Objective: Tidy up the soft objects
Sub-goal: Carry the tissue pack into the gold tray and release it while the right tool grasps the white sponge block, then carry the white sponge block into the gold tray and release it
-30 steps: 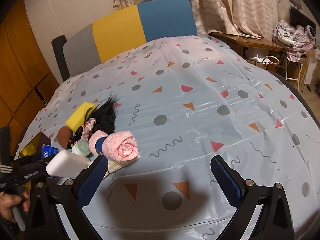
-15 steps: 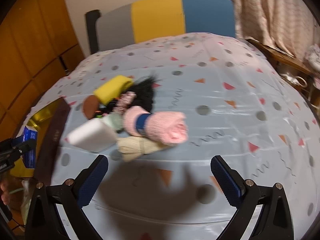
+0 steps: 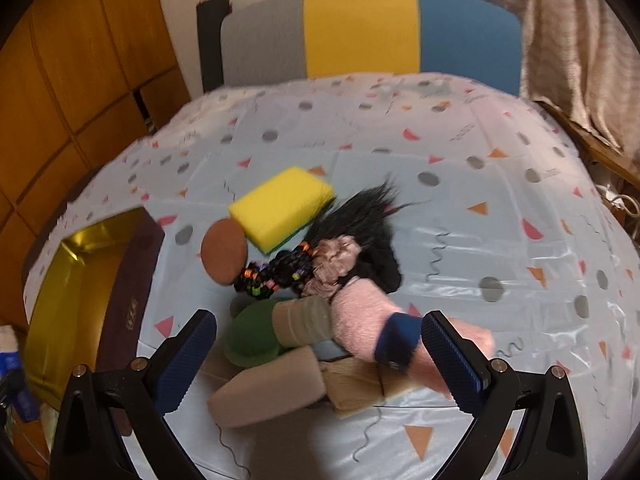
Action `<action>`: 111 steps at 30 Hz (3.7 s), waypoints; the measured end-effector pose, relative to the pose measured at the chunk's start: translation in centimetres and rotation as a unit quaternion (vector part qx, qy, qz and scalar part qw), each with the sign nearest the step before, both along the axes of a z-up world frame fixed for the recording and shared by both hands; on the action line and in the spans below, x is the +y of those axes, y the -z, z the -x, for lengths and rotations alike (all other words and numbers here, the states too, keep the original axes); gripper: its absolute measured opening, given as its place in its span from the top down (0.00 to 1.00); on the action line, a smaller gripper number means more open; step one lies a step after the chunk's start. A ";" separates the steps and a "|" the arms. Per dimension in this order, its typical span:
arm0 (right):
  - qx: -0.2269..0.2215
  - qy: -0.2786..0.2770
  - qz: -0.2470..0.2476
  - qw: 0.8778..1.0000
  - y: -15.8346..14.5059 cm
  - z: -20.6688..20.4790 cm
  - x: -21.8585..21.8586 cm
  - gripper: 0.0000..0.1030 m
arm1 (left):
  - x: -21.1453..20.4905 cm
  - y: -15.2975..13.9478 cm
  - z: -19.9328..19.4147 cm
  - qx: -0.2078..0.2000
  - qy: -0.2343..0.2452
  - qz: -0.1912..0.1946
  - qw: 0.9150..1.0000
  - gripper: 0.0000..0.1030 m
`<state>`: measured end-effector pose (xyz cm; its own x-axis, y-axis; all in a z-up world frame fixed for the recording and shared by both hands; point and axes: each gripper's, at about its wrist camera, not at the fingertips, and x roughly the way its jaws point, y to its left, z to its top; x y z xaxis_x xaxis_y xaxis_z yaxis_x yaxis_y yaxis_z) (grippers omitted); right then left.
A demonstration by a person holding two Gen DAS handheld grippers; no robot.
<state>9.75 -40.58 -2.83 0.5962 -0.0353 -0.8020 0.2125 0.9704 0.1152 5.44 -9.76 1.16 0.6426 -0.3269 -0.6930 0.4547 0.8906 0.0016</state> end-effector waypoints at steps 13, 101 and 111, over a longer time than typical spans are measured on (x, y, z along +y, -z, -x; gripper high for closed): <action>0.105 -0.057 0.009 0.993 5.0 4.0 1.7 0.28 | 3.4 1.9 -0.5 0.021 -0.025 0.016 0.999 0.49; 0.046 -0.071 -0.019 0.996 3.3 7.9 9.4 0.41 | 9.1 2.4 -0.9 0.032 -0.139 0.028 0.989 0.24; 0.020 -0.076 -0.067 0.995 2.0 7.6 10.8 0.43 | 10.7 2.1 0.0 0.033 -0.145 0.052 0.988 0.24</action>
